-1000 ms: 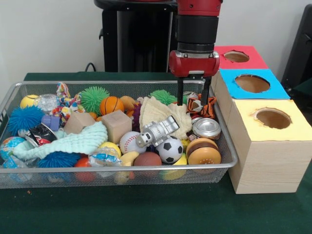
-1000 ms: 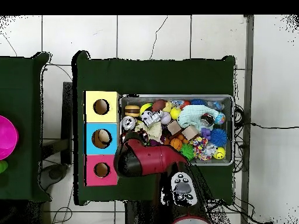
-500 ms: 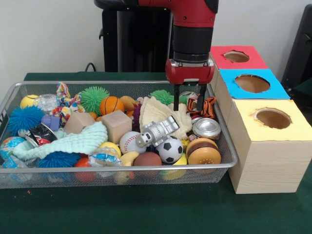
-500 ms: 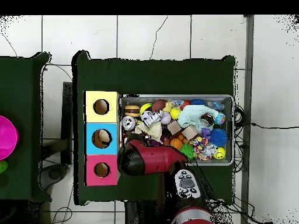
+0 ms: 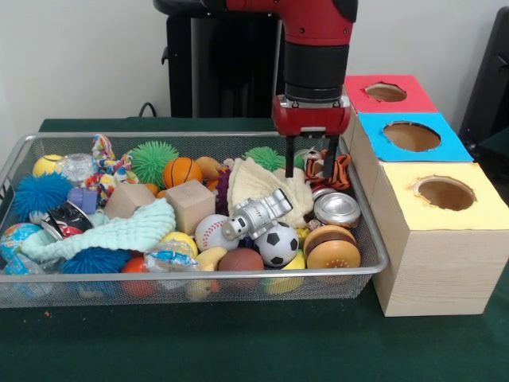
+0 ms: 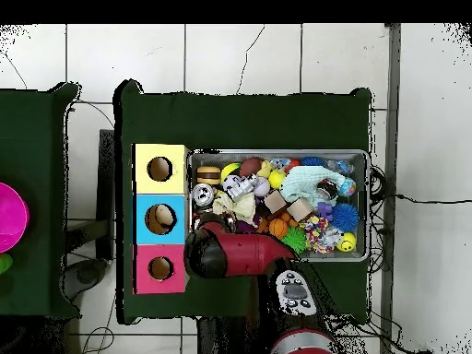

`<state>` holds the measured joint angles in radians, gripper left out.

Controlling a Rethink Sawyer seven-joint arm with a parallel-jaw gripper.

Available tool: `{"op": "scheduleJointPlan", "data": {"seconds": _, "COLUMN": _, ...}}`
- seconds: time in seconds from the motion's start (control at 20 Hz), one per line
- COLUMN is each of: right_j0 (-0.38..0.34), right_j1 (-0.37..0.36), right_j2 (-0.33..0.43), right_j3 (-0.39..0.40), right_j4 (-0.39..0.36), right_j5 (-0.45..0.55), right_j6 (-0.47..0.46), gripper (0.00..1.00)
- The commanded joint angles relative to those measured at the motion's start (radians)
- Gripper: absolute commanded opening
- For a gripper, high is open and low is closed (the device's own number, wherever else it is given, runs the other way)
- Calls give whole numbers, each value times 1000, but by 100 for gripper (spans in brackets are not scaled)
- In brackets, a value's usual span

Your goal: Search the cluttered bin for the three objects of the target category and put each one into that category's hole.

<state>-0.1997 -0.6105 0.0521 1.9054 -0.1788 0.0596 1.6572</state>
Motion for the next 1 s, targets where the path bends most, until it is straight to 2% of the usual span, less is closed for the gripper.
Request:
{"op": "scheduleJointPlan", "data": {"seconds": 0.05, "right_j0": 21, "right_j1": -21, "right_j2": 70, "right_j3": 54, "right_j4": 68, "right_j5": 151, "right_j6": 174, "gripper": 100}}
{"op": "scheduleJointPlan", "data": {"seconds": 0.3, "right_j0": 18, "right_j1": 6, "right_j2": 74, "right_j3": 41, "right_j4": 74, "right_j5": 120, "right_j6": 172, "gripper": 100}}
{"op": "scheduleJointPlan", "data": {"seconds": 0.5, "right_j0": 20, "right_j1": 45, "right_j2": 70, "right_j3": 67, "right_j4": 64, "right_j5": 30, "right_j6": 199, "gripper": 100}}
{"op": "scheduleJointPlan", "data": {"seconds": 0.65, "right_j0": 31, "right_j1": 82, "right_j2": 58, "right_j3": 60, "right_j4": 60, "right_j5": 12, "right_j6": 200, "gripper": 100}}
{"op": "scheduleJointPlan", "data": {"seconds": 0.75, "right_j0": 45, "right_j1": 99, "right_j2": 42, "right_j3": 53, "right_j4": 61, "right_j5": 62, "right_j6": 183, "gripper": 100}}
{"op": "scheduleJointPlan", "data": {"seconds": 0.8, "right_j0": 62, "right_j1": 112, "right_j2": 22, "right_j3": 62, "right_j4": 59, "right_j5": 56, "right_j6": 190, "gripper": 100}}
{"op": "scheduleJointPlan", "data": {"seconds": 1.0, "right_j0": 79, "right_j1": 102, "right_j2": 5, "right_j3": 61, "right_j4": 79, "right_j5": 161, "right_j6": 175, "gripper": 100}}
